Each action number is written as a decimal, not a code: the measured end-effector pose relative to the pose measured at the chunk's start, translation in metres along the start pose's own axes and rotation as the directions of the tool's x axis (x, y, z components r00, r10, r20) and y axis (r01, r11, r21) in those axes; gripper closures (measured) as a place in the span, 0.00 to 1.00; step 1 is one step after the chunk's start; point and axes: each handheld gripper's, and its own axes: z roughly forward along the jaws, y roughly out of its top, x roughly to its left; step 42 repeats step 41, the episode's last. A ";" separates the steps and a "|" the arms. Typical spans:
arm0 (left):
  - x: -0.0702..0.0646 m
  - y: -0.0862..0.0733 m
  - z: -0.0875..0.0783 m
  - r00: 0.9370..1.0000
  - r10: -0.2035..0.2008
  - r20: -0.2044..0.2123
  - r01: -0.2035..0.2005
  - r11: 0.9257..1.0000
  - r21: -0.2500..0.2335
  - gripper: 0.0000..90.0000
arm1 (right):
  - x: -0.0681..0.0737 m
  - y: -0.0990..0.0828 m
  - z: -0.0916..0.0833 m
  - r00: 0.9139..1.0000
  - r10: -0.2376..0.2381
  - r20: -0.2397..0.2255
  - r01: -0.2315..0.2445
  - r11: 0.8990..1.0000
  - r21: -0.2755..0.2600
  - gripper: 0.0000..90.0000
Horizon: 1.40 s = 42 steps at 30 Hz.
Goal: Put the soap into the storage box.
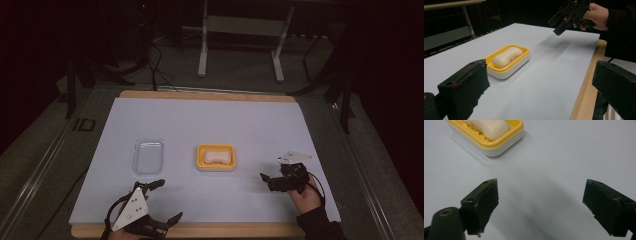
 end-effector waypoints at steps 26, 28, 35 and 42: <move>-0.001 0.000 0.000 1.000 -0.001 0.001 0.001 1.000 0.007 0.01 | -0.004 -0.004 0.006 1.000 0.019 0.000 -0.019 1.000 -0.017 0.14; -0.001 0.000 0.000 1.000 -0.002 0.001 0.002 1.000 0.008 0.01 | -0.004 -0.005 0.006 1.000 0.020 -0.002 -0.020 1.000 -0.021 0.14; -0.001 0.000 0.000 1.000 -0.002 0.002 0.002 1.000 0.007 0.01 | -0.004 -0.005 0.007 1.000 0.017 -0.012 -0.017 0.999 -0.029 0.14; -0.001 0.000 0.000 1.000 -0.003 0.003 0.003 1.000 0.007 0.01 | -0.003 -0.005 0.007 1.000 0.013 -0.012 -0.014 0.999 -0.031 0.15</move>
